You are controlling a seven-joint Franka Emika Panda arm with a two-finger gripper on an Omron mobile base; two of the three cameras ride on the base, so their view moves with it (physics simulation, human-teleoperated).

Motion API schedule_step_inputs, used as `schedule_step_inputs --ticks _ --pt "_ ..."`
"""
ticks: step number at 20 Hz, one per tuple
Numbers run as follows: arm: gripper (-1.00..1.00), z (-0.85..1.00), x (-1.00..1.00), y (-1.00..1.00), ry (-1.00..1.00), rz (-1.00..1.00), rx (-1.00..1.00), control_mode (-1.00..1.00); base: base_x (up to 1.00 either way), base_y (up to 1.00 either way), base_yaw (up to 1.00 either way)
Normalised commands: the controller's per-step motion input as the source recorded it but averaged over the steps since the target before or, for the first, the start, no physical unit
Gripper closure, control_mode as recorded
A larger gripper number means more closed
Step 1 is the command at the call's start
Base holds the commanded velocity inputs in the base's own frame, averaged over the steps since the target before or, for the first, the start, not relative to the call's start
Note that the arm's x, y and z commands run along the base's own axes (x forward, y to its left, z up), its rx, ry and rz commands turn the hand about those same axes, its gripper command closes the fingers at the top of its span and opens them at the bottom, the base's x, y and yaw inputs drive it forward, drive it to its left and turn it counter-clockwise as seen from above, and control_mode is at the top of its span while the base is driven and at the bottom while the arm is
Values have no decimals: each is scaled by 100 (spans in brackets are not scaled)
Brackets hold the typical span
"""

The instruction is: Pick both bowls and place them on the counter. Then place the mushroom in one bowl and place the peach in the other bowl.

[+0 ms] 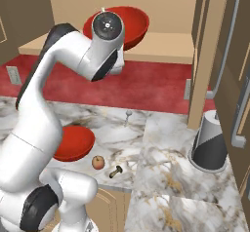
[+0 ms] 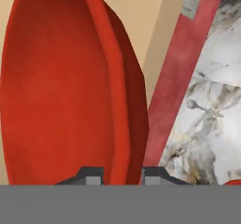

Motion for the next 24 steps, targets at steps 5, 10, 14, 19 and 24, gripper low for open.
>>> schedule_step_inputs --ticks 5,10,14,19,24 --pt "100 -20 -100 16 -1 0 -1 -100 0 0 0" --pt "100 -39 -99 0 2 0 0 -100 0 0 0" --pt "100 -58 -73 -2 17 0 -1 -100 0 0 0" --pt "100 -66 -48 -8 27 0 -1 -100 0 0 0" --pt "100 -59 -13 -23 30 0 0 -100 0 0 0"
